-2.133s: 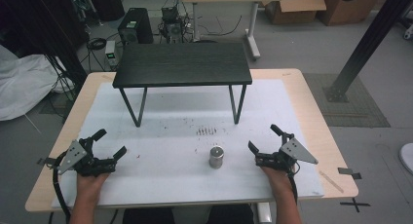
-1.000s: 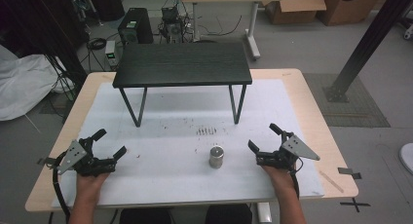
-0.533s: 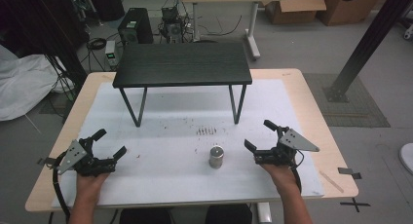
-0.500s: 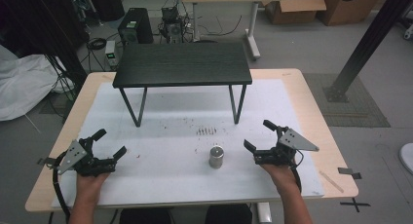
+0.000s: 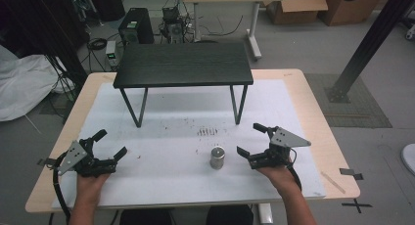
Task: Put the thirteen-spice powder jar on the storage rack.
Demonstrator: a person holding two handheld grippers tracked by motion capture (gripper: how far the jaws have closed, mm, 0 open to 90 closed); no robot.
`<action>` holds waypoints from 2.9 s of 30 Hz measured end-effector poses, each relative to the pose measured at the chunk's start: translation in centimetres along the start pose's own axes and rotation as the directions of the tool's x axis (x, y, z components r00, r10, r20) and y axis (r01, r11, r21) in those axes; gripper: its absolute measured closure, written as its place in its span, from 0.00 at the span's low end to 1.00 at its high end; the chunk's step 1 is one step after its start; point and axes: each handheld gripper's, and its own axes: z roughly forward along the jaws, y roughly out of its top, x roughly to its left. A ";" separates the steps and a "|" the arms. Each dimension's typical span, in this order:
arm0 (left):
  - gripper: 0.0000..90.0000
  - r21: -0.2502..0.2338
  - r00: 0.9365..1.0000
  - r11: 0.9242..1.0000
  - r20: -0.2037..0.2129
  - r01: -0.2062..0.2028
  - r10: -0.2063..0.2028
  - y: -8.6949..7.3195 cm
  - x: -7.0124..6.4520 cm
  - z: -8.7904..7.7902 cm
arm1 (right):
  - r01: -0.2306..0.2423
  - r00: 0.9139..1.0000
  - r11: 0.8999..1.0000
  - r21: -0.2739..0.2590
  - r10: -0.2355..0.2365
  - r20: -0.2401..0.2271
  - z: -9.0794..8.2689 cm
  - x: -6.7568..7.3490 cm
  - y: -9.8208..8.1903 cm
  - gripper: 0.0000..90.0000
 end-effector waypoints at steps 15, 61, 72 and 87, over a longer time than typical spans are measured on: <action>0.00 -0.001 1.000 1.000 0.001 0.000 0.000 0.0 0.0 0.0 | 0.000 0.990 0.996 0.086 0.012 -0.140 2.2 1.2 0.4 0.00; 0.00 -0.002 1.000 1.000 0.000 -0.001 0.001 0.0 0.0 0.0 | 0.048 0.958 0.952 0.302 0.042 -0.284 6.5 2.9 -0.7 0.01; 0.00 -0.003 1.000 1.000 -0.001 -0.002 0.002 0.0 0.0 0.0 | 0.080 0.956 0.946 0.315 0.016 -0.292 6.5 2.9 -0.8 0.15; 0.00 -0.005 1.000 1.000 -0.001 0.001 -0.001 0.0 0.0 -0.1 | 0.089 0.956 0.942 0.325 0.011 -0.294 6.6 3.0 -1.2 0.28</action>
